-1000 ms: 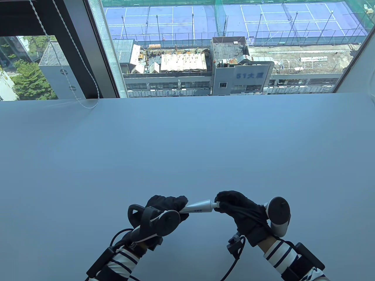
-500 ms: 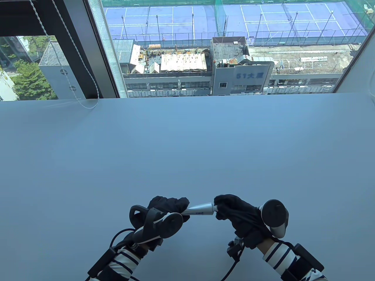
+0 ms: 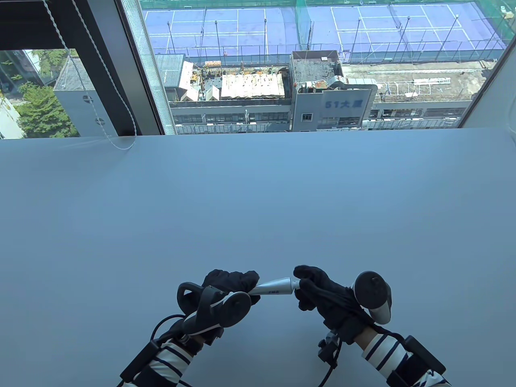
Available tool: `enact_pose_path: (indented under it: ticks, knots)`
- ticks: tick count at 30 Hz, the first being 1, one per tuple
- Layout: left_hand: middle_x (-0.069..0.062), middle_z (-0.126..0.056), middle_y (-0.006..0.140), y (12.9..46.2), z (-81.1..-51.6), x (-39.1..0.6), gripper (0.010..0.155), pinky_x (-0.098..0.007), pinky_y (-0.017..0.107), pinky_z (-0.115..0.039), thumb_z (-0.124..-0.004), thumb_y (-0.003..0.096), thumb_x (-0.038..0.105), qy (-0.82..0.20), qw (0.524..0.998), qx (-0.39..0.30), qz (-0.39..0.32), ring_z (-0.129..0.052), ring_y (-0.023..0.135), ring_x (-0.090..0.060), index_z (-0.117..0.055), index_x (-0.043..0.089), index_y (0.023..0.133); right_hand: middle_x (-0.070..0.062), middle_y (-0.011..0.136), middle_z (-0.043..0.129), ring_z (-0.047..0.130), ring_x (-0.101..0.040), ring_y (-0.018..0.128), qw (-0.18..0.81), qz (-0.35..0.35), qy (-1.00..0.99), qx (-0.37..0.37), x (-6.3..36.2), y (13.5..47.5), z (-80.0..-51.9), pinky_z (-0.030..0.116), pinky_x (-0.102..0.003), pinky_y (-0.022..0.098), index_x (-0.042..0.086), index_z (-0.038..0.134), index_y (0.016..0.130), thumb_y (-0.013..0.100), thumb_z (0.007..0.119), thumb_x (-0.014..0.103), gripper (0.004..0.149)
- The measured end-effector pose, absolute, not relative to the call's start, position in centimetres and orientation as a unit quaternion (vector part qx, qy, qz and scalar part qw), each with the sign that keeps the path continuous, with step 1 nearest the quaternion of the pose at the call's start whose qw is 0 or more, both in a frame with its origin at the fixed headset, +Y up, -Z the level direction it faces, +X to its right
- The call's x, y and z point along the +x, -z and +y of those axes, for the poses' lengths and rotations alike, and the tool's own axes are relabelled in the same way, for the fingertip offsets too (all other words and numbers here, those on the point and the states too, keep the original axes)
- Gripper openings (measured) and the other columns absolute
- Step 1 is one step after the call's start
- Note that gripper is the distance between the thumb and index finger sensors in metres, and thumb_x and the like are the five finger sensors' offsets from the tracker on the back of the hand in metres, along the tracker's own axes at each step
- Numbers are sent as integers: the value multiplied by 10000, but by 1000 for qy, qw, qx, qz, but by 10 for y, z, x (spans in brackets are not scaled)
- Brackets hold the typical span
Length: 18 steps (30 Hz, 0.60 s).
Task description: Screw tube cap onto toothpaste tube (Screw with right hand)
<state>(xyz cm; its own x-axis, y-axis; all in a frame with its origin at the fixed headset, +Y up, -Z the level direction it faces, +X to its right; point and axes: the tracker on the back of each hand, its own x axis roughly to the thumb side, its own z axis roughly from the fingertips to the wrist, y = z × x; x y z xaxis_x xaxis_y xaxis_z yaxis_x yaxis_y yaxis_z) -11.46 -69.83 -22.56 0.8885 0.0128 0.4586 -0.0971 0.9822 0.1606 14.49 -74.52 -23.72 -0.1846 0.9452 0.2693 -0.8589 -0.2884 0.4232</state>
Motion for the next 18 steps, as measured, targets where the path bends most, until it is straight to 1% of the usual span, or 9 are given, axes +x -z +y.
enact_pose_path:
  ticks: [2,3,5,7,10,11,12,14,18]
  knots:
    - [-61,-848,874,225,-699,-114,705,-456,667,-738,-806,376,695,-25,967,88,-239,-911,765,-283,-690,310,954,-281,698,807,874,-363,493,592,76,-763,248,143,236,-744,734,-593,390,-82,578,979,643,577,215,449]
    - [-61,-849,872,225,-699,-113,705,-456,666,-739,-804,375,695,-27,966,90,-242,-911,765,-282,-689,311,954,-266,669,818,876,-355,468,584,62,-771,248,143,235,-742,736,-590,378,-88,600,959,640,574,217,442]
    - [-63,-849,873,223,-697,-112,705,-457,667,-738,-805,375,694,-33,964,89,-248,-910,765,-284,-689,310,955,-221,582,851,889,-334,397,547,36,-796,255,144,234,-739,746,-579,338,-96,659,903,645,549,255,449]
    - [-62,-847,874,222,-696,-111,706,-456,669,-737,-805,375,695,-23,963,95,-251,-909,767,-281,-688,311,955,-161,446,886,906,-309,298,522,16,-815,250,145,233,-737,763,-561,283,-90,750,806,648,535,286,461]
    - [-58,-848,874,222,-696,-111,705,-455,669,-736,-806,374,695,-23,963,95,-251,-909,767,-281,-689,312,954,-107,312,890,911,-283,209,520,25,-821,234,146,235,-738,776,-540,227,-57,832,692,650,529,342,502]
    - [-59,-847,874,222,-697,-111,704,-455,668,-737,-805,375,696,-26,964,94,-249,-911,766,-281,-688,313,954,-118,312,894,913,-294,212,524,34,-819,231,147,235,-739,772,-547,230,-59,836,691,651,512,367,536]
    - [-60,-848,874,223,-697,-111,704,-455,667,-738,-804,375,696,-28,964,93,-246,-910,766,-281,-689,312,954,-147,348,902,916,-318,245,528,45,-817,226,148,236,-741,764,-563,250,-84,822,726,653,475,408,606]
    - [-61,-849,873,224,-697,-113,704,-456,666,-739,-805,376,696,-30,965,92,-243,-911,765,-281,-689,311,954,-179,434,893,909,-346,314,543,49,-806,230,150,236,-743,747,-580,286,-136,726,863,659,438,449,683]
    - [-61,-848,874,224,-696,-114,704,-455,667,-738,-804,376,695,-32,966,94,-240,-910,765,-284,-688,311,955,-190,492,876,897,-355,365,553,53,-791,255,151,237,-743,736,-587,313,-105,584,970,675,514,372,564]
